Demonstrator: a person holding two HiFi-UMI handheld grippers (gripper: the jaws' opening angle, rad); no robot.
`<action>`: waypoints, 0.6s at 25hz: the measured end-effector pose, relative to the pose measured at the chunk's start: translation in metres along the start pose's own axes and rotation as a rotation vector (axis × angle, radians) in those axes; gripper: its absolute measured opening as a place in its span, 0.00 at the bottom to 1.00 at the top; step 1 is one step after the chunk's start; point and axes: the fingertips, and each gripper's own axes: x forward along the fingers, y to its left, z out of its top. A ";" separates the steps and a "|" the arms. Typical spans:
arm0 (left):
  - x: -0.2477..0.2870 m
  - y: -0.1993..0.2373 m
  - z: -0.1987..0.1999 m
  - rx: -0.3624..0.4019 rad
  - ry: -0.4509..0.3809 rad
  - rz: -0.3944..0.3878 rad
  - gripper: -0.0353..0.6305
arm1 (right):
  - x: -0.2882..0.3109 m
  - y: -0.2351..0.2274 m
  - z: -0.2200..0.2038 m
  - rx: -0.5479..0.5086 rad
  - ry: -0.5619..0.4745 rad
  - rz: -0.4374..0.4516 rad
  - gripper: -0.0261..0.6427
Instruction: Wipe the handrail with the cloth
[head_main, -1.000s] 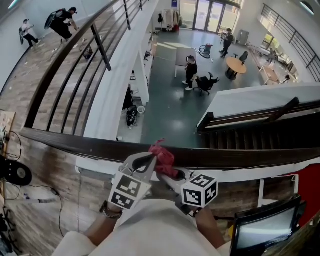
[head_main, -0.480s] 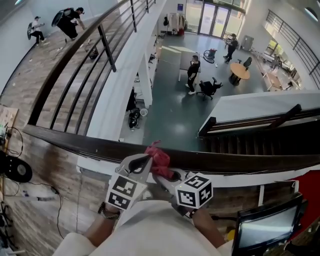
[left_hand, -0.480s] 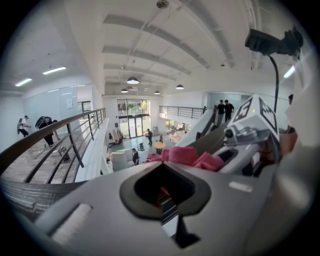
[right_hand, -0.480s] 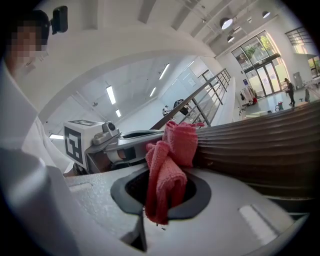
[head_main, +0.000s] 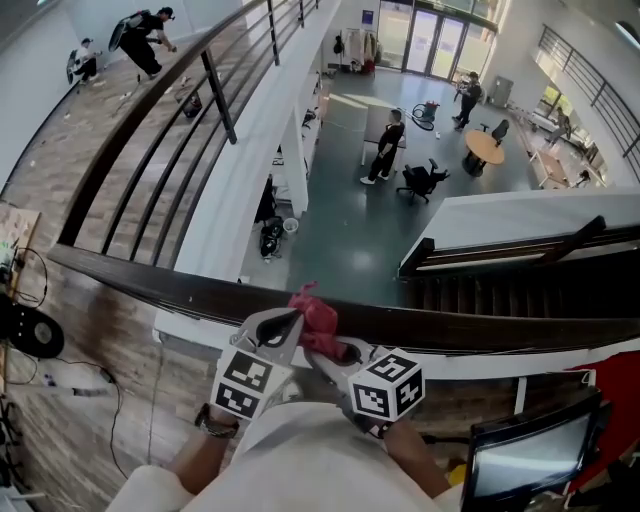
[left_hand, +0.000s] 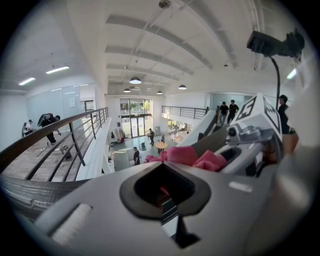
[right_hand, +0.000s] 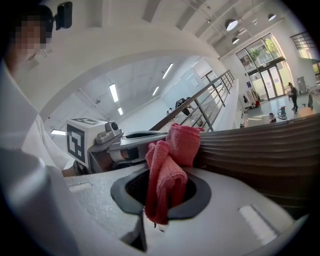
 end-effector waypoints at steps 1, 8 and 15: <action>0.002 -0.001 0.001 -0.001 0.000 0.000 0.06 | -0.002 -0.001 0.000 -0.001 -0.001 0.000 0.13; 0.009 -0.015 0.005 -0.007 -0.009 -0.006 0.06 | -0.017 -0.007 -0.001 -0.001 -0.007 -0.004 0.13; 0.020 -0.023 0.009 -0.008 -0.005 -0.028 0.06 | -0.027 -0.016 0.000 0.015 -0.022 -0.007 0.13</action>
